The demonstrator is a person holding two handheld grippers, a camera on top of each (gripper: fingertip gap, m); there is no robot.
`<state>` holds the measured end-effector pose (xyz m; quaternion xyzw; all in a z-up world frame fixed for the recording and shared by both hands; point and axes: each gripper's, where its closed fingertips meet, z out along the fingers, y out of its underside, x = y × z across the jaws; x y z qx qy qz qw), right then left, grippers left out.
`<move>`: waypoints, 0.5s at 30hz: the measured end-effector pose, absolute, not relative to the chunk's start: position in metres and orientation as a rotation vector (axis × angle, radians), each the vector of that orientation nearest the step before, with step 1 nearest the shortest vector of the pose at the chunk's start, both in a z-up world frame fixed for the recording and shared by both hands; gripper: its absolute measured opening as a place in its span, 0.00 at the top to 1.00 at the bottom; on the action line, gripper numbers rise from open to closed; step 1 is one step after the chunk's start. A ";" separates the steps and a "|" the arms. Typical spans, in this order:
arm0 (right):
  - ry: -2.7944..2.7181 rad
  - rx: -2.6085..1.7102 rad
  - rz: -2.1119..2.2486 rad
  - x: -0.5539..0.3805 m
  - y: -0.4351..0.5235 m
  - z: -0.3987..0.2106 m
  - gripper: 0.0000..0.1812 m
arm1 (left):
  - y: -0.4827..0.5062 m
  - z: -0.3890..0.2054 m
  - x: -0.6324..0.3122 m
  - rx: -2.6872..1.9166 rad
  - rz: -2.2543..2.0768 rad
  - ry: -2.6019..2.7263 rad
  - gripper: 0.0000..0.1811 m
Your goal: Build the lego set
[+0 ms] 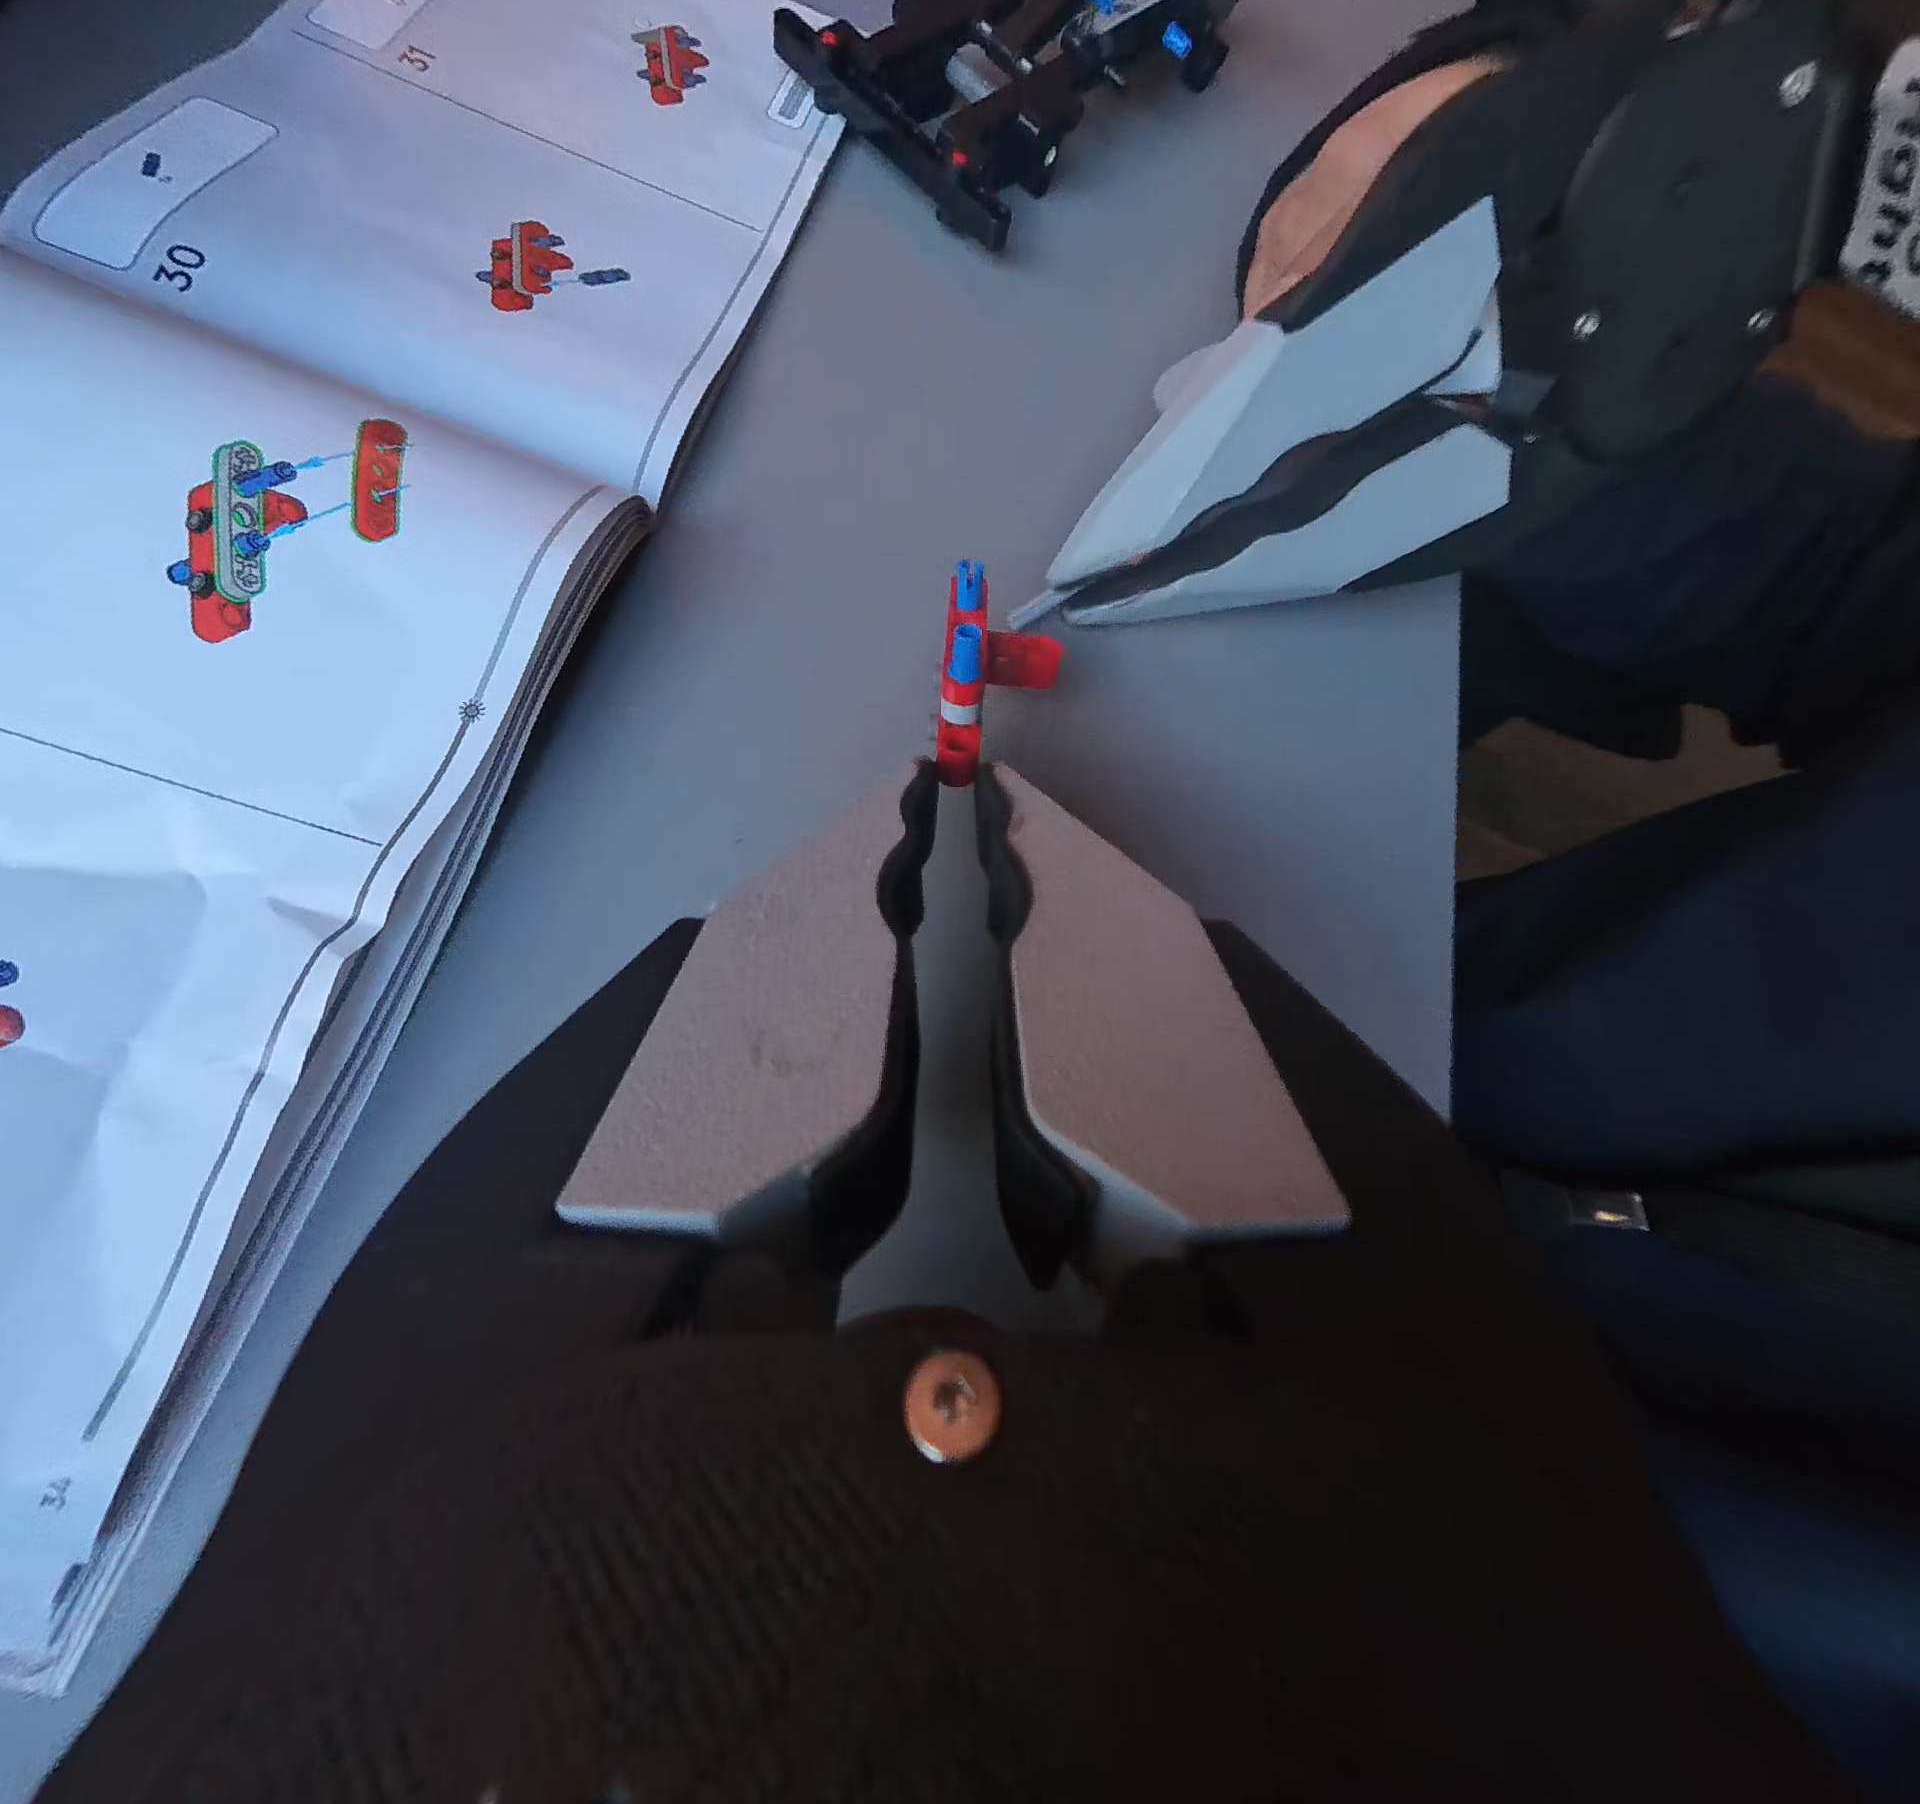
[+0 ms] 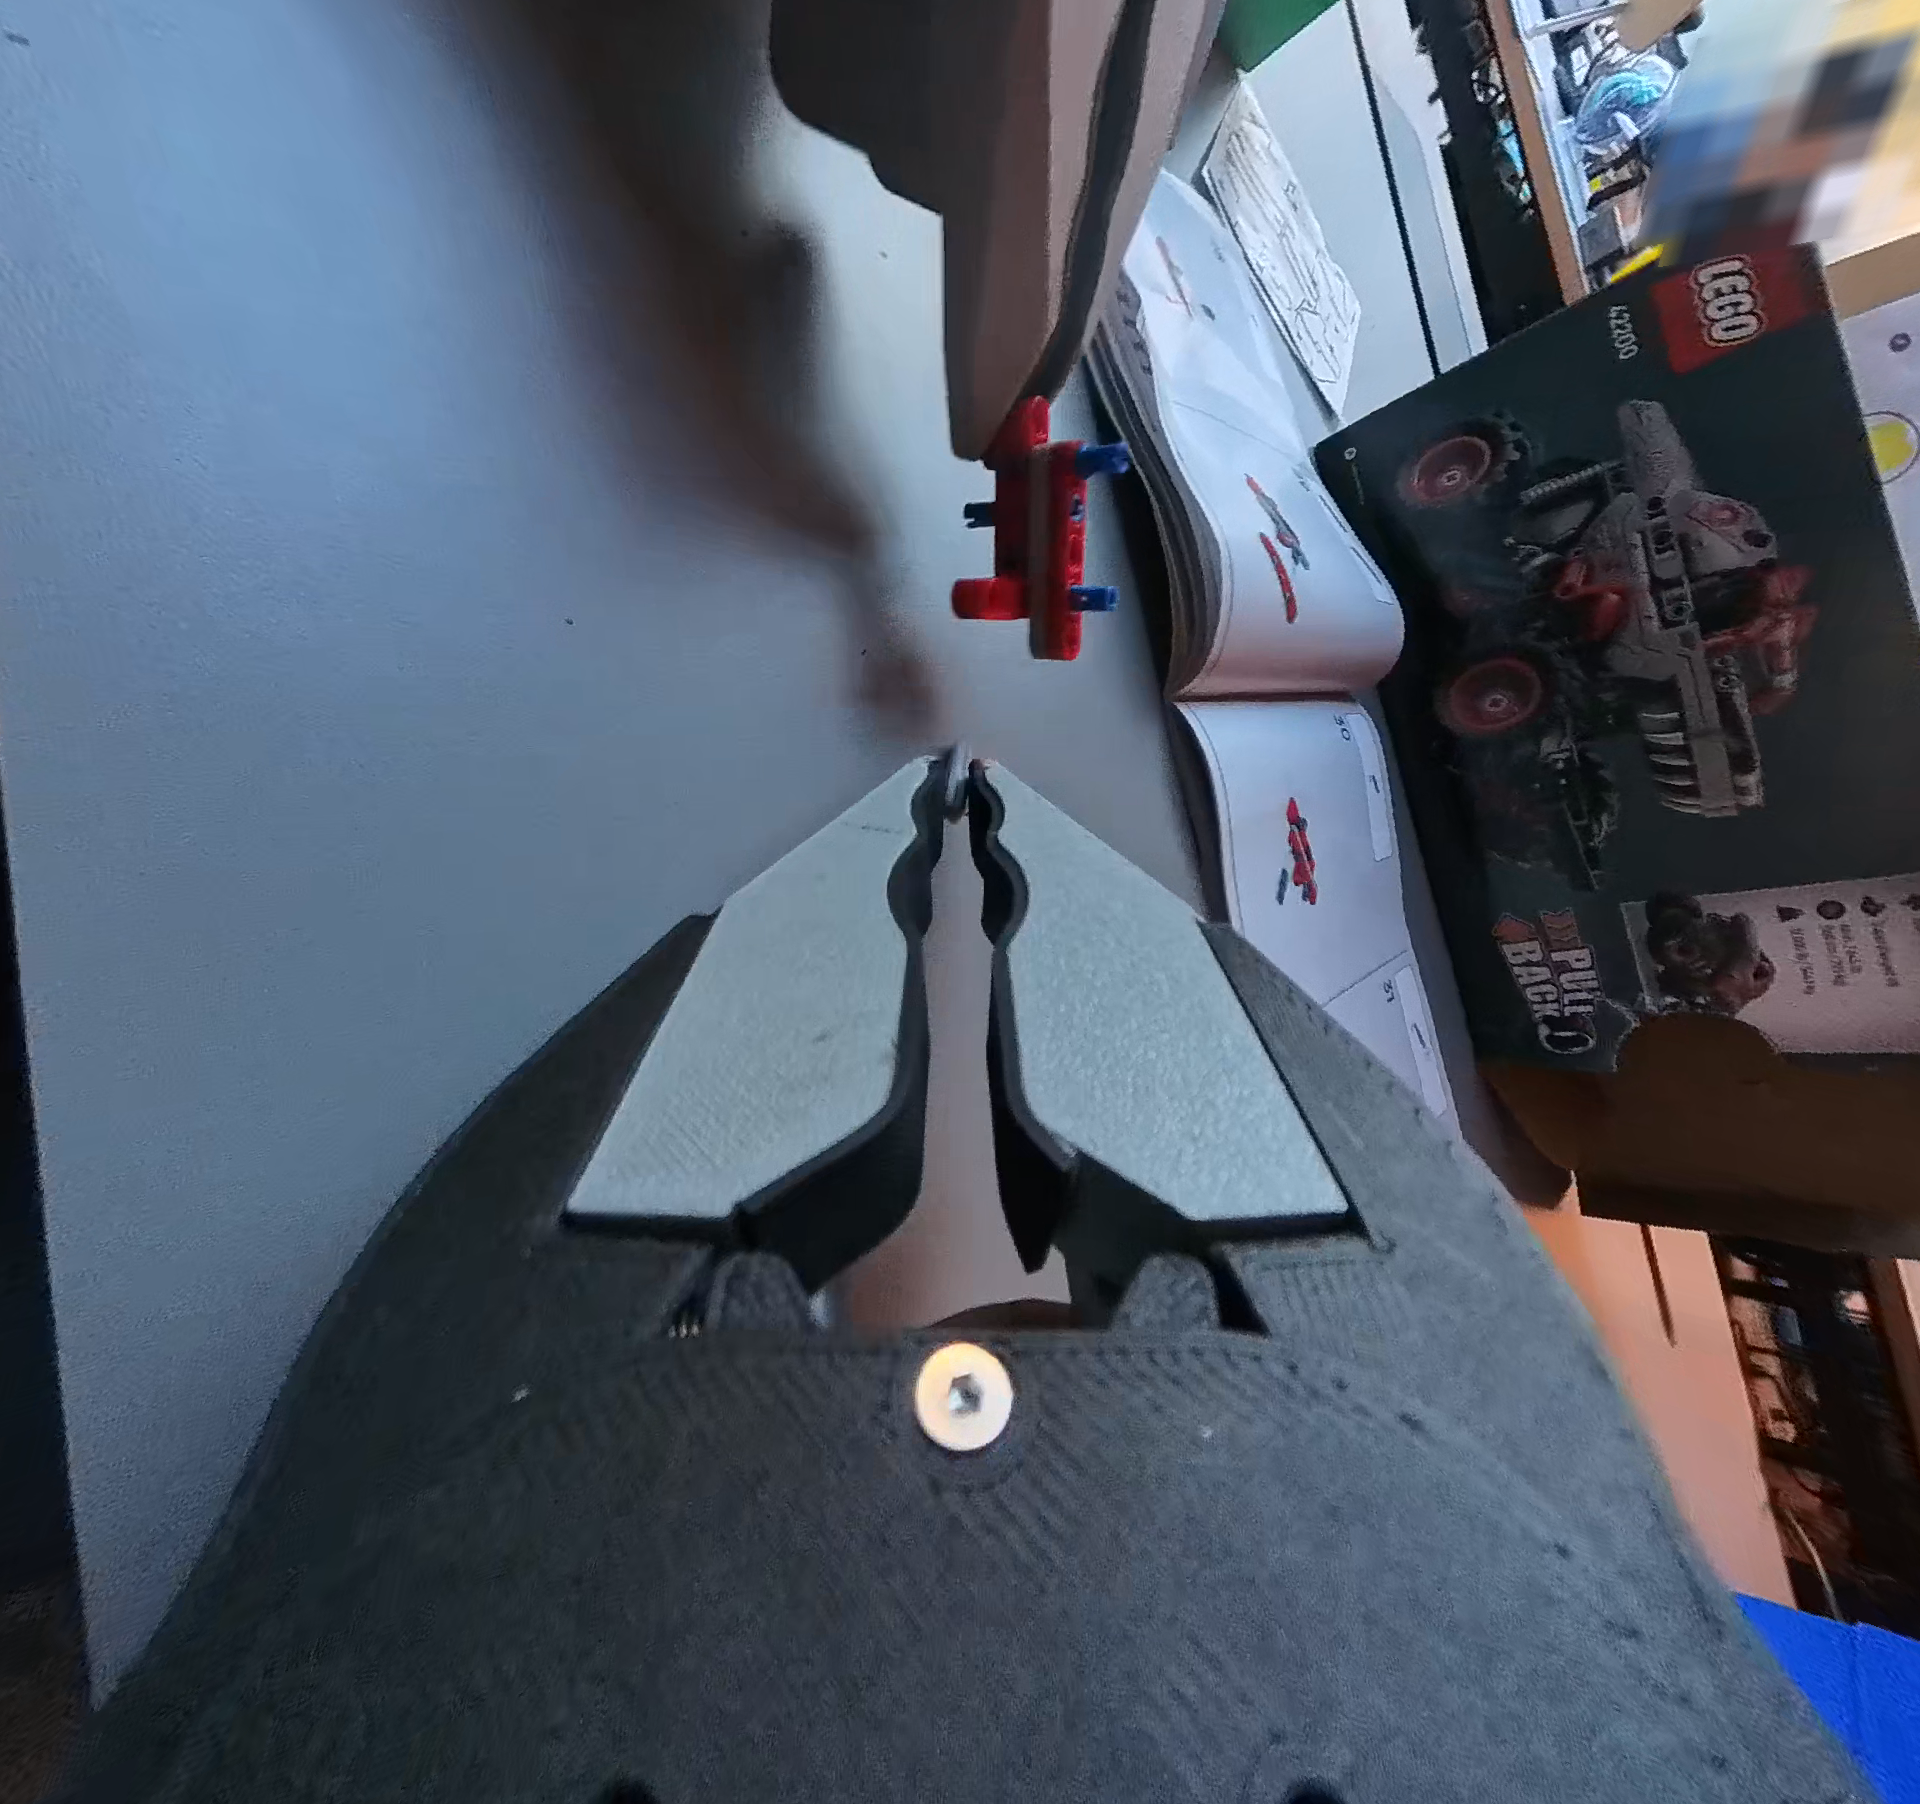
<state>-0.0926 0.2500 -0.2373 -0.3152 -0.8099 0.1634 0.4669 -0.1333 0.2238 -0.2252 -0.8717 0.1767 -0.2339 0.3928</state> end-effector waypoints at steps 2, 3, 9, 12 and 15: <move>-1.996 -0.767 0.395 -0.092 0.249 -0.239 0.99 | 0.224 -0.220 -0.133 -2.189 -0.635 0.425 0.98; -1.998 -0.765 0.396 -0.093 0.249 -0.239 0.99 | 0.225 -0.219 -0.133 -2.182 -0.657 0.410 0.98; -1.995 -0.763 0.415 -0.093 0.248 -0.237 0.97 | 0.226 -0.212 -0.134 -2.147 -0.758 0.344 0.98; -1.996 -0.753 0.413 -0.092 0.247 -0.238 0.97 | 0.226 -0.210 -0.134 -2.140 -0.758 0.342 0.98; -1.994 -0.750 0.418 -0.092 0.247 -0.237 0.97 | 0.226 -0.210 -0.133 -2.138 -0.750 0.352 0.98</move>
